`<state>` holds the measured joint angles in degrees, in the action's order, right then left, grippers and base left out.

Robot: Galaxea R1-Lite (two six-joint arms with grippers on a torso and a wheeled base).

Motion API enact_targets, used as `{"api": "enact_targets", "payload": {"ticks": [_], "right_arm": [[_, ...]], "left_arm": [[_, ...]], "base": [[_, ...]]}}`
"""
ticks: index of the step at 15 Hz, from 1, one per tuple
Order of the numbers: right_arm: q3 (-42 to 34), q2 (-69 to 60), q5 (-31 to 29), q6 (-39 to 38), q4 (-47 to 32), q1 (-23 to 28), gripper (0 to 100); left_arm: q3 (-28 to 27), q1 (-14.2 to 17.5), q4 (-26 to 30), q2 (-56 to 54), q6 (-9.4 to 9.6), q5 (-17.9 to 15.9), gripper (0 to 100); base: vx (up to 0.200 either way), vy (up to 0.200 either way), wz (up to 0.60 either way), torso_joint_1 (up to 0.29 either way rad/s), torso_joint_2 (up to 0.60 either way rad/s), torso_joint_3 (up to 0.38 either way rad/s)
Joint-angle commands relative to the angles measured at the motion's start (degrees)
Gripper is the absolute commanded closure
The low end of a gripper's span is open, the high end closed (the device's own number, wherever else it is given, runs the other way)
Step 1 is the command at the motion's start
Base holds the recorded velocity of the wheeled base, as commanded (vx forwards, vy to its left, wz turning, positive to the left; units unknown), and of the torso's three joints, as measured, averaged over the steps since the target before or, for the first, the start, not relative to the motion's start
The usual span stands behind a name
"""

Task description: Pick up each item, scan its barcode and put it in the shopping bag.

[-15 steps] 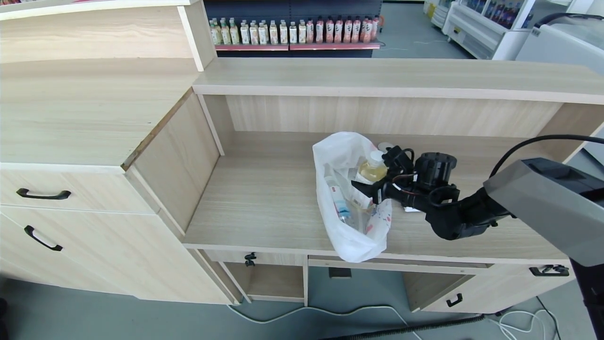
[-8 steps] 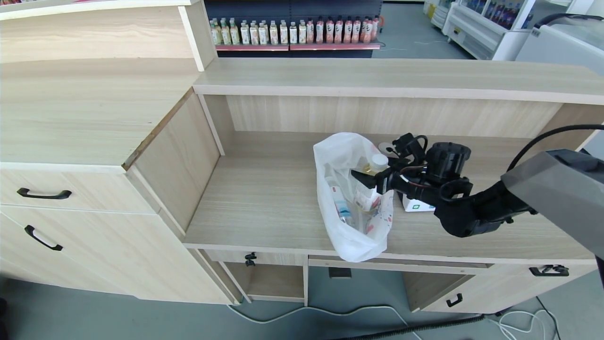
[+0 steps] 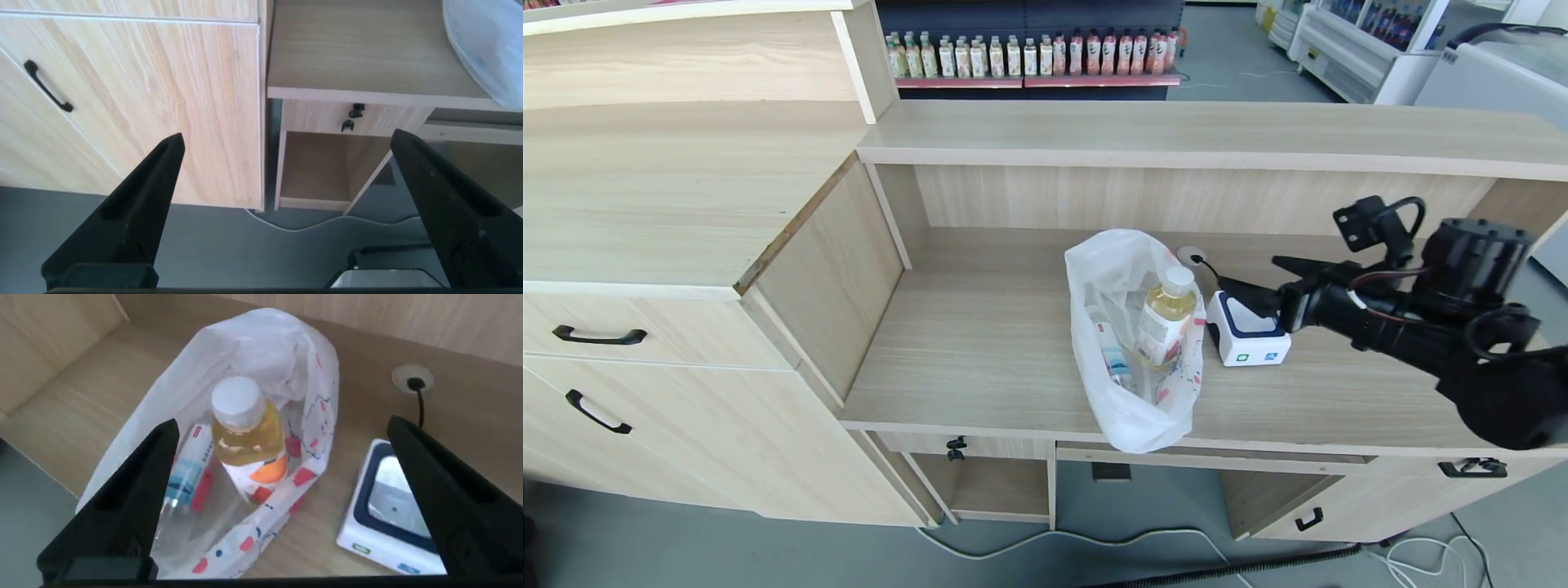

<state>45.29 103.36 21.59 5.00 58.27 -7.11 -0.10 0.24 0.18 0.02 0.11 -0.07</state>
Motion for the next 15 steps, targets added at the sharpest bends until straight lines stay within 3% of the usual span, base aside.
{"api": "enact_targets", "payload": {"ticks": [1, 4, 7, 12, 15], "right_arm": [[-12.9, -14.9, -7.6, -1.0, -0.4, 6.0, 0], [-20.2, -26.5, -8.8, -2.7, -8.3, 10.9, 0], [-27.4, -37.0, -9.1, -4.5, -14.4, 11.3, 0], [-43.3, -52.4, -13.3, -4.4, -14.8, 11.3, 0], [-45.3, -57.0, -14.6, -4.4, -19.1, 11.3, 0]], "left_arm": [[0.0, 0.0, 0.0, 0.0, -0.02, 0.0, 0], [0.0, 0.0, 0.0, 0.0, -0.02, 0.0, 0], [0.0, 0.0, 0.0, 0.0, -0.02, 0.0, 0], [0.0, 0.0, 0.0, 0.0, 0.24, 0.0, 0], [0.0, 0.0, 0.0, 0.0, 0.24, 0.0, 0]], "base": [[0.0, 0.0, 0.0, 0.0, 0.0, 0.0], [0.0, 0.0, 0.0, 0.0, 0.0, 0.0], [0.0, 0.0, 0.0, 0.0, 0.0, 0.0], [0.0, -0.2, 0.0, -0.001, 0.0, 0.004], [0.0, -0.2, 0.0, 0.017, 0.01, 0.001]]}}
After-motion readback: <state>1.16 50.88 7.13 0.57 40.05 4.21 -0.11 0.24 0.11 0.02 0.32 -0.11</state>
